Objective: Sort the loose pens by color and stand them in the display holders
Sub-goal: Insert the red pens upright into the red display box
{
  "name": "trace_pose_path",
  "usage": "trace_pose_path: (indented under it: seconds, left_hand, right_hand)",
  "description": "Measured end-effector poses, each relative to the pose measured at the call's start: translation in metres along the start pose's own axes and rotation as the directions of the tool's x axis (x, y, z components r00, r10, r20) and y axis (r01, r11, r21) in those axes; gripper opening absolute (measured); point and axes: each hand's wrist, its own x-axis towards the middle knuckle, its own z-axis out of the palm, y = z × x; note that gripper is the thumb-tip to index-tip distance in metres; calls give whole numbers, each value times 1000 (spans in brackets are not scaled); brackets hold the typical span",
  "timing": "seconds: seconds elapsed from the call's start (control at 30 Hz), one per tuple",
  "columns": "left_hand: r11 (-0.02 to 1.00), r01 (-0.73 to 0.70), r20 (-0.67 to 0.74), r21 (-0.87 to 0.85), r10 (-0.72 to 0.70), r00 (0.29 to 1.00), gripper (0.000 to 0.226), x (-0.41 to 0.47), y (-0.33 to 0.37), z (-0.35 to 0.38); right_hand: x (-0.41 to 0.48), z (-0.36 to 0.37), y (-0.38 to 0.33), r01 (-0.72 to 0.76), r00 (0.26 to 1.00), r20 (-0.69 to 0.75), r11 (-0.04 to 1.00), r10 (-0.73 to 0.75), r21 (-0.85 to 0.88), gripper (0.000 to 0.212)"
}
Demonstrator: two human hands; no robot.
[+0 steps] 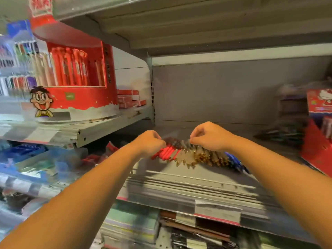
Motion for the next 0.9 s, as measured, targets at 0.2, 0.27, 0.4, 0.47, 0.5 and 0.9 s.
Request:
trace_pose_path:
  seconds: [0.2,0.27,0.4,0.47,0.5,0.9]
  left_hand:
    - [987,69,72,145,-80,994,29,45,-22,4]
    - [971,115,87,208,-135,987,41,63,-24,7]
    - [945,193,267,263,-263,927,37,96,-19,10]
    - [929,212,353,304,-317,881,44,107,-15,10]
    - [922,211,391,325,-334,857,47,112,-14,11]
    - [938,-125,575,322,-89,814,23,130,-10,28]
  right_hand:
    - [50,19,-14,17,994,105,982,3,-186,20]
    - [66,25,-20,42,984,179,964,5,-261,23]
    - [95,36,-33,101,941,336,925,31,-367,22]
    - [107,39,-38,88,920,386,922,70,-377,24]
    - [112,41,-40,86,911,403,916,87,-393,25]
    - [113,52,-37,-27,898,358,844,255,-535,25]
